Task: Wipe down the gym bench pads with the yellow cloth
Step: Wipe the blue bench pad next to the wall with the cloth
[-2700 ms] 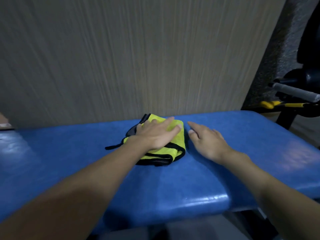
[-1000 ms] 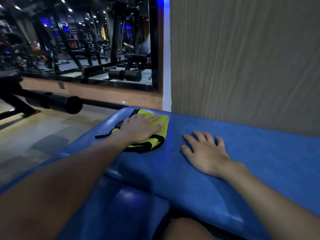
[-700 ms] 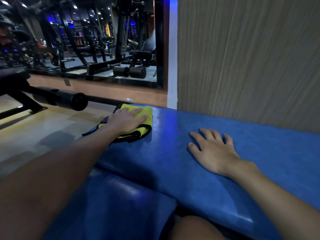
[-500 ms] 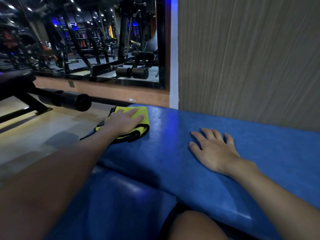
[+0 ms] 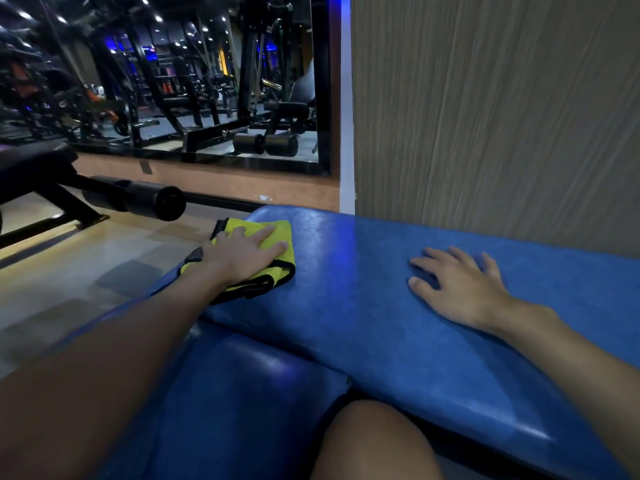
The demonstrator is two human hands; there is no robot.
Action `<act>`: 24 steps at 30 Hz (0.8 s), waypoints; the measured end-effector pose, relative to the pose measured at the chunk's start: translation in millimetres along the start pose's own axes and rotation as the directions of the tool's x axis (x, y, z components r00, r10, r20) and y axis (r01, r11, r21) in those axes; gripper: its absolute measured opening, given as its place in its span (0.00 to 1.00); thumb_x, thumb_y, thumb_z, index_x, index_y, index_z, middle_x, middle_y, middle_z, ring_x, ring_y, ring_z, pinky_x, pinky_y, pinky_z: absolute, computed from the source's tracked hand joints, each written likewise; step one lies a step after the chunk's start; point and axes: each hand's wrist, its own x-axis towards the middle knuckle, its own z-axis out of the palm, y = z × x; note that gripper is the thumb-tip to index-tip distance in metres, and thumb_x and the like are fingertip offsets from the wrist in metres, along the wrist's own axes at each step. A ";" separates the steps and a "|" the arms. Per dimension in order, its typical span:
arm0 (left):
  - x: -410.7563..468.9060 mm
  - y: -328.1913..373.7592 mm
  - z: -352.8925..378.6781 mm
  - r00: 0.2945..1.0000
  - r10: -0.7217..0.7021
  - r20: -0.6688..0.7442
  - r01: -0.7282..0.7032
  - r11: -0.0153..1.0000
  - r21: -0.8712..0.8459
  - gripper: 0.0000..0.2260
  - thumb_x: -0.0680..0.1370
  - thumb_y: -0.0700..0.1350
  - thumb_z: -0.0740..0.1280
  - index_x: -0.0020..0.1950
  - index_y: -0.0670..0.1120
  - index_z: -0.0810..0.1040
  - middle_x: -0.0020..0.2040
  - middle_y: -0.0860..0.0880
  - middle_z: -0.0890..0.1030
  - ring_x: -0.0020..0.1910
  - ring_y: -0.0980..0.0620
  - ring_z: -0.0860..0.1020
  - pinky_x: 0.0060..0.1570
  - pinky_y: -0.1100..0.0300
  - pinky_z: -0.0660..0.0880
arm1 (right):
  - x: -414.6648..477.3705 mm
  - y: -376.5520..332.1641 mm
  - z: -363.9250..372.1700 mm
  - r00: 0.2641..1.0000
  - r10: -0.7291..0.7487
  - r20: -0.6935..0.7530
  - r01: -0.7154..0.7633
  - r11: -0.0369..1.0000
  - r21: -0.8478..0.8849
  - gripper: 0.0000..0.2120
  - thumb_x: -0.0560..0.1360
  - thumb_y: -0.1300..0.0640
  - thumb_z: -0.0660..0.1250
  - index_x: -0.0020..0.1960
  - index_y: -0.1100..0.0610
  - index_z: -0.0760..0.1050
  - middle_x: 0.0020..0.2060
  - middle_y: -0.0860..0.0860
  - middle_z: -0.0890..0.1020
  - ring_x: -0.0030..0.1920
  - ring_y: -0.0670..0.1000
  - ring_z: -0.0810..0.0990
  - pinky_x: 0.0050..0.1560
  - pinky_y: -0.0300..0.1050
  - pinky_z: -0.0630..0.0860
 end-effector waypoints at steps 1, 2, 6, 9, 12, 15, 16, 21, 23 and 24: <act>-3.1 4.1 1.0 1.000 0.017 -0.001 -0.017 1.000 0.013 0.36 0.71 0.78 0.43 0.78 0.70 0.53 0.80 0.44 0.59 0.77 0.36 0.58 0.72 0.36 0.56 | -1.5 3.9 3.2 0.999 0.025 0.036 -0.025 1.000 0.000 0.25 0.80 0.35 0.49 0.76 0.38 0.60 0.79 0.42 0.56 0.80 0.52 0.50 0.75 0.62 0.43; -6.5 9.3 2.0 0.999 0.034 0.000 -0.034 0.999 0.020 0.38 0.68 0.79 0.41 0.78 0.70 0.53 0.80 0.44 0.59 0.77 0.37 0.58 0.72 0.36 0.56 | -3.6 5.4 5.2 0.998 0.040 0.051 -0.041 0.999 0.032 0.26 0.80 0.35 0.48 0.77 0.38 0.59 0.79 0.42 0.55 0.80 0.52 0.48 0.75 0.63 0.43; -20.8 36.2 6.6 0.994 0.112 0.003 -0.112 0.993 0.039 0.33 0.73 0.76 0.44 0.78 0.70 0.52 0.81 0.45 0.58 0.78 0.38 0.56 0.73 0.36 0.53 | -1.1 5.3 6.6 0.999 0.041 -0.001 -0.040 0.994 0.104 0.24 0.81 0.36 0.51 0.75 0.39 0.63 0.79 0.42 0.58 0.80 0.52 0.50 0.76 0.62 0.44; -35.5 62.0 8.6 0.981 0.192 -0.008 -0.192 0.981 0.040 0.30 0.76 0.74 0.46 0.77 0.70 0.52 0.80 0.44 0.59 0.77 0.38 0.57 0.73 0.37 0.51 | -2.4 5.9 4.8 0.997 0.054 -0.048 -0.046 0.986 0.161 0.21 0.82 0.41 0.52 0.72 0.42 0.68 0.76 0.43 0.65 0.79 0.51 0.55 0.76 0.61 0.46; -47.9 85.4 12.6 0.959 0.284 0.008 -0.284 0.959 0.019 0.29 0.76 0.73 0.46 0.77 0.70 0.52 0.80 0.44 0.59 0.77 0.38 0.57 0.73 0.36 0.52 | -2.4 -1.0 1.2 0.991 0.071 -0.111 -0.048 0.980 0.194 0.19 0.82 0.43 0.53 0.69 0.46 0.72 0.69 0.45 0.74 0.73 0.51 0.67 0.75 0.60 0.51; -49.4 89.1 10.2 0.936 0.352 0.025 -0.350 0.934 -0.068 0.26 0.78 0.70 0.46 0.77 0.69 0.56 0.80 0.46 0.60 0.78 0.41 0.56 0.74 0.36 0.51 | 0.3 -20.6 -5.4 0.985 0.049 -0.163 -0.012 0.974 0.224 0.20 0.82 0.45 0.55 0.70 0.50 0.72 0.68 0.49 0.76 0.69 0.53 0.71 0.74 0.59 0.57; -48.3 84.4 6.1 0.934 0.358 -0.001 -0.355 0.926 -0.128 0.25 0.79 0.68 0.46 0.76 0.67 0.60 0.79 0.48 0.61 0.78 0.44 0.57 0.74 0.36 0.51 | 3.0 -29.8 -7.7 0.984 0.015 -0.177 0.025 0.974 0.227 0.20 0.82 0.46 0.56 0.71 0.51 0.71 0.69 0.50 0.75 0.70 0.53 0.71 0.74 0.59 0.58; -41.5 27.2 1.2 0.961 0.247 -0.122 -0.269 0.938 -0.219 0.31 0.74 0.70 0.44 0.71 0.62 0.69 0.73 0.52 0.69 0.73 0.48 0.66 0.70 0.36 0.61 | 24.7 -92.5 -11.5 0.962 -0.159 -0.220 0.242 0.871 0.428 0.21 0.81 0.51 0.62 0.72 0.55 0.69 0.71 0.50 0.73 0.72 0.51 0.69 0.72 0.47 0.63; -41.9 5.2 5.5 0.970 0.217 -0.105 -0.236 0.944 -0.230 0.33 0.71 0.72 0.43 0.71 0.63 0.68 0.69 0.51 0.72 0.70 0.47 0.70 0.67 0.39 0.66 | 31.3 -120.6 -7.2 0.962 -0.196 -0.190 0.268 0.814 0.516 0.20 0.81 0.53 0.63 0.72 0.55 0.70 0.70 0.49 0.73 0.71 0.50 0.69 0.69 0.40 0.62; -43.3 -2.1 6.4 0.973 0.212 -0.091 -0.228 0.946 -0.231 0.34 0.70 0.72 0.43 0.71 0.63 0.67 0.68 0.50 0.74 0.69 0.47 0.71 0.67 0.40 0.67 | 34.2 -131.4 -2.4 0.963 -0.215 -0.162 0.269 0.801 0.534 0.21 0.81 0.52 0.62 0.73 0.53 0.70 0.71 0.49 0.73 0.72 0.50 0.69 0.68 0.39 0.61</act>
